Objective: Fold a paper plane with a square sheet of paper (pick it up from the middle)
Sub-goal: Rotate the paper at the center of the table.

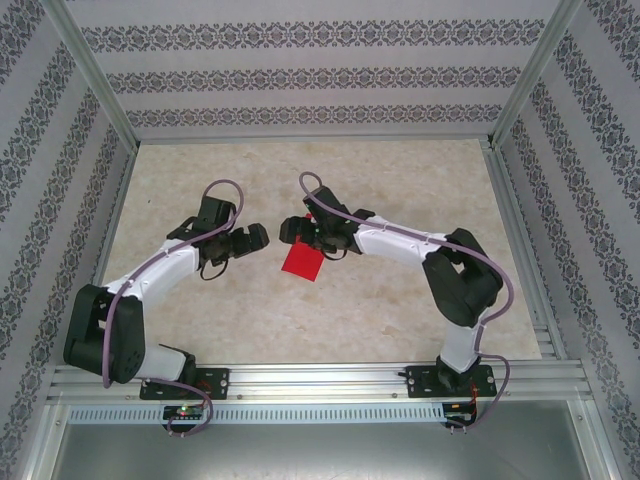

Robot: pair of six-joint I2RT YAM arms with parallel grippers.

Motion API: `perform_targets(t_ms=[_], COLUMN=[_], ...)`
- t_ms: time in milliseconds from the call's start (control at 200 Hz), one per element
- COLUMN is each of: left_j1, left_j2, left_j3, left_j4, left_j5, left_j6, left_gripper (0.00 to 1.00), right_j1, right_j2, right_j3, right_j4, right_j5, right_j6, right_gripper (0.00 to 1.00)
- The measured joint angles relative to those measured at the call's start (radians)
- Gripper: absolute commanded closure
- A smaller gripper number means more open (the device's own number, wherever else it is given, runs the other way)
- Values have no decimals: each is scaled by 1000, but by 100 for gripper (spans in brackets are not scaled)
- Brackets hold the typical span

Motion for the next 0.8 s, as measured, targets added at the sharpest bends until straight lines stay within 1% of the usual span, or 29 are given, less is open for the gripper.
perform_targets(t_ms=[130, 230, 495, 714, 799], left_j1=[0, 0, 0, 0, 0], left_j2=[-26, -32, -33, -33, -33], left_j3=[-18, -28, -33, -33, -33], left_j4=[3, 5, 10, 13, 13], left_j5=[7, 8, 10, 10, 10], left_j6=[-4, -8, -19, -23, -23], left_gripper=[0, 0, 0, 0, 0], right_j1=[13, 24, 26, 26, 26], right_j2=[58, 84, 138, 186, 190], right_j3=[35, 52, 92, 99, 99], right_j4=[-1, -7, -29, -53, -58], right_j5=[-24, -35, -61, -76, -80], right_j6=[-5, -6, -26, -46, -70], right_gripper=[21, 21, 26, 26, 28])
